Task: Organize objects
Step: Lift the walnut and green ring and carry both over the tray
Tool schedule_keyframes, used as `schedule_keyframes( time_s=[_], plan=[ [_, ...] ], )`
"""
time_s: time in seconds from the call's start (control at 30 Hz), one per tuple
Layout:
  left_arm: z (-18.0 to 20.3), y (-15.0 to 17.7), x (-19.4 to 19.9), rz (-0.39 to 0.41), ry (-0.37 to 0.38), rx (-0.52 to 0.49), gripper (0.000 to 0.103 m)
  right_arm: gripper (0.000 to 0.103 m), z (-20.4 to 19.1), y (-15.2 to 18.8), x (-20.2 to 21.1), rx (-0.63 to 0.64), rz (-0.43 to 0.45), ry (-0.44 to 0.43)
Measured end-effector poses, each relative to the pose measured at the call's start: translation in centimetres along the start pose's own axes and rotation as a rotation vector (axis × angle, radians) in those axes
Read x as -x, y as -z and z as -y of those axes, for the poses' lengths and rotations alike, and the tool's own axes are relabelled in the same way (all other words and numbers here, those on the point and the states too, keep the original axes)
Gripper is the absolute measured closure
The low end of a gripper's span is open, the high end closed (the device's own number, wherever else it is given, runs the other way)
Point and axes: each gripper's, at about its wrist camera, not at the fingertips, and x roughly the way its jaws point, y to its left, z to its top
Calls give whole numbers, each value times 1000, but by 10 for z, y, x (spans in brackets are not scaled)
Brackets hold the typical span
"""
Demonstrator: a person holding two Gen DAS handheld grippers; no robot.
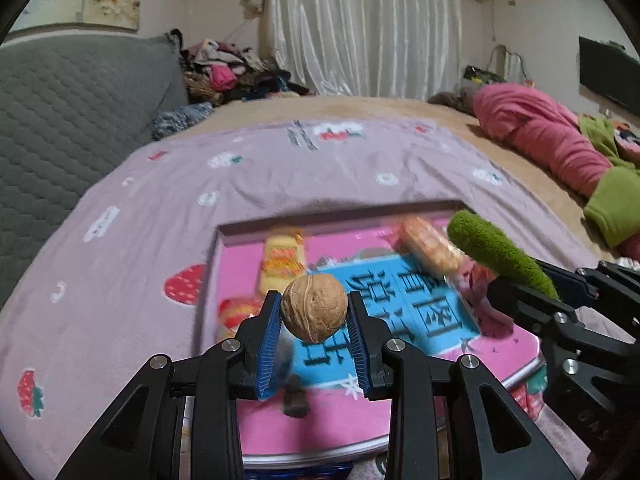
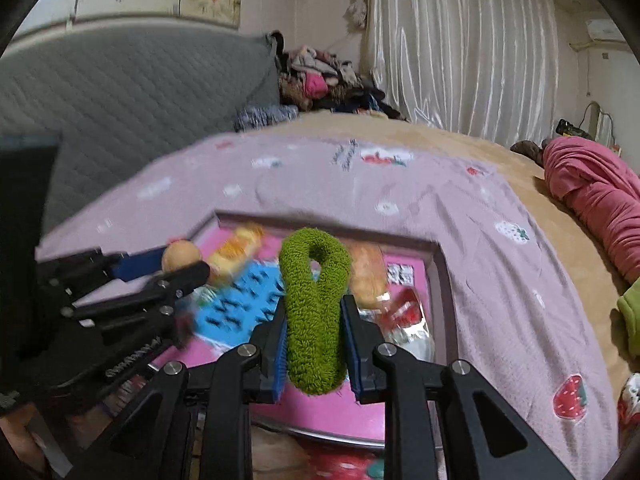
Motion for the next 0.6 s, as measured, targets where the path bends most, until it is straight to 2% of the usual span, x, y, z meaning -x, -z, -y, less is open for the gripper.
schedule_keyframes(
  time_s=[0.13, 0.23, 0.6],
  plan=[
    [10, 4, -4, -18, 12, -25, 70, 78, 5, 7, -10, -24, -38, -31],
    [12, 7, -7, -29, 30, -21, 70, 78, 6, 10, -13, -24, -52, -28],
    [21, 18, -26, -84, 22, -54, 70, 78, 10, 19, -34, -12, -107, -25]
  ],
)
